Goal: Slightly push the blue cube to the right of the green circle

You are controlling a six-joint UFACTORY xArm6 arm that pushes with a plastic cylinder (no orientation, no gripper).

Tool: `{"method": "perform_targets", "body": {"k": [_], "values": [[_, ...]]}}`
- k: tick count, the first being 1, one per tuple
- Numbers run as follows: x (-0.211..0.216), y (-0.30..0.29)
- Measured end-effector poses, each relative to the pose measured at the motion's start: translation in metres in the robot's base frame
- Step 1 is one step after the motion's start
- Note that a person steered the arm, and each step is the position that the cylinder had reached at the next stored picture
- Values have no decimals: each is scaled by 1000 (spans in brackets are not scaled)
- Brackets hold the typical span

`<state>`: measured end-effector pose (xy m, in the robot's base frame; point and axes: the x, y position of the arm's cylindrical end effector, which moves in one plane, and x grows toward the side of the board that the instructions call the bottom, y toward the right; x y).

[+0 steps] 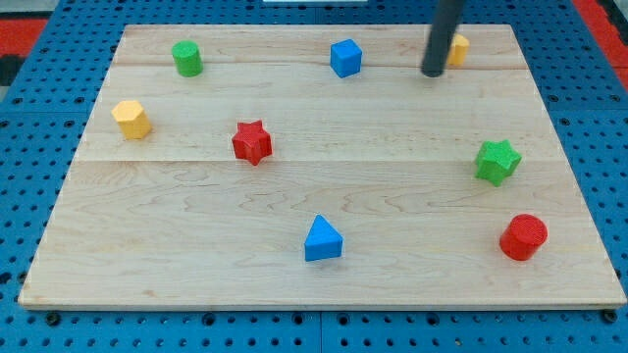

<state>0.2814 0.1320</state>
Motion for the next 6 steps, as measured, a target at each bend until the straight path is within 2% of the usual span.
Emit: {"method": "perform_targets", "body": {"k": [1, 2, 4, 6], "values": [[-18, -65], [-19, -102], [19, -105], [22, -105]]}}
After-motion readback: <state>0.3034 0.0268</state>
